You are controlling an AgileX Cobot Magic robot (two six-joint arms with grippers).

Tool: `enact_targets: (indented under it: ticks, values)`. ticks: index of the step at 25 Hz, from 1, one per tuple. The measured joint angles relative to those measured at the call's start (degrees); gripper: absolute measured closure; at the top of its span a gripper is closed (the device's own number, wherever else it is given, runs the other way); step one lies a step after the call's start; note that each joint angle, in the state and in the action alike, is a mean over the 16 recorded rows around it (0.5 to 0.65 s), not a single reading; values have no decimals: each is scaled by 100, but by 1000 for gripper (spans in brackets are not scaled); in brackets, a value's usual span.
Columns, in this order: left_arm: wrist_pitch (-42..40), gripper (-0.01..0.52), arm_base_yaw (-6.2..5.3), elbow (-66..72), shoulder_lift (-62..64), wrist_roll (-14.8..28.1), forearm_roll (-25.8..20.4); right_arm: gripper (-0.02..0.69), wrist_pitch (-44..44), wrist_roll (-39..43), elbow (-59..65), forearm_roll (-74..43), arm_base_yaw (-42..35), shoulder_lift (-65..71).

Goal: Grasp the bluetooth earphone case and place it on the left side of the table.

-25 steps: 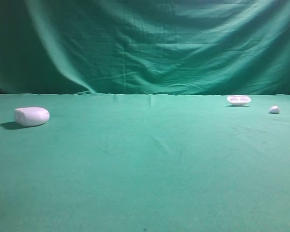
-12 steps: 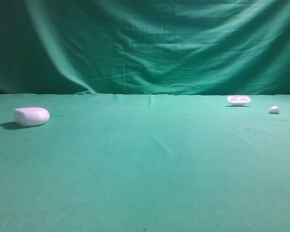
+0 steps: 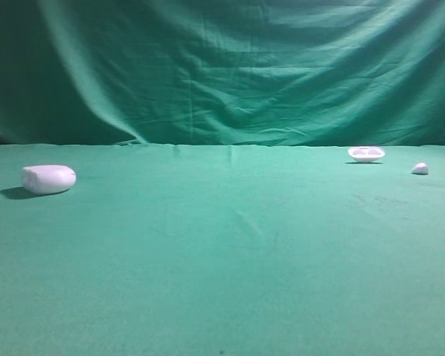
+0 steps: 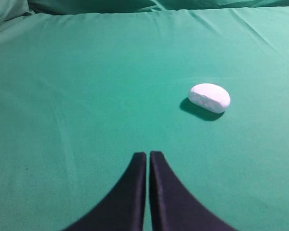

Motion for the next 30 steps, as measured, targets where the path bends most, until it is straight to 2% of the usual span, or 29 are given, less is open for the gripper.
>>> enact_targets:
  ticks: [15,21,30]
  values:
    - [0,514,0,0,0,0,0,665,-2564,-326,2968,112,-1970,-2361]
    - [0,514,0,0,0,0,0,665,-2789,-330,3651,153,-2151,-2842]
    - [0,514,0,0,0,0,0,665,-2715,-330,3856,224,-2160,-2973]
